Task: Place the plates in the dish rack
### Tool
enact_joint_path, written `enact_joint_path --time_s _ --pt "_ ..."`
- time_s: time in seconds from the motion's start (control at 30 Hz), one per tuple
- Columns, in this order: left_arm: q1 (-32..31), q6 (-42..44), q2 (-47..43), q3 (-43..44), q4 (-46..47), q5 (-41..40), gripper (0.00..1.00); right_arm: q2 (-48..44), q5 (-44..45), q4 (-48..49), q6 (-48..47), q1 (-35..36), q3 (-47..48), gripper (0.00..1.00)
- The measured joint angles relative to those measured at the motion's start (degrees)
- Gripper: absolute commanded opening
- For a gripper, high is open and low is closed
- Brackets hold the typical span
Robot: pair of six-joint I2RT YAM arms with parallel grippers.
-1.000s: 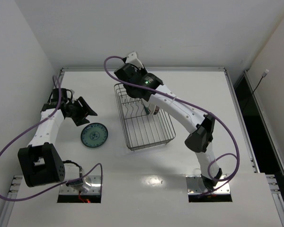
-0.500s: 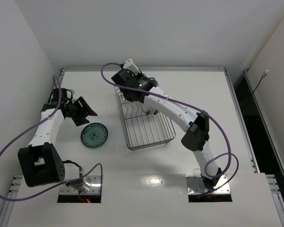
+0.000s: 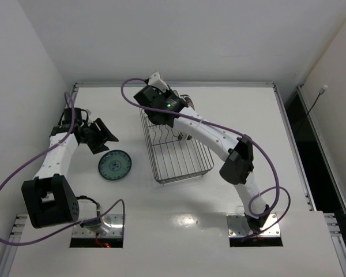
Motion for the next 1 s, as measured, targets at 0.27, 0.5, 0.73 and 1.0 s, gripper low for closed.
enact_joint_path --time_s 0.27,0.5,0.73,1.0 --pt "0.00 0.02 0.00 0.00 -0.02 0.00 0.54 -1.49 1.46 0.55 -0.87 0.11 -0.52 0.00" --pt "0.00 0.02 0.00 0.00 0.00 0.00 0.54 -3.02 2.60 2.05 -2.62 0.35 -0.87 0.00" --pt "0.00 0.02 0.00 0.00 0.00 0.00 0.54 -2.71 1.25 2.58 -3.13 0.35 -3.61 0.00" --pt "0.00 0.02 0.00 0.00 -0.04 -0.17 0.54 0.09 -4.22 2.58 -2.67 0.26 -4.13 0.02"
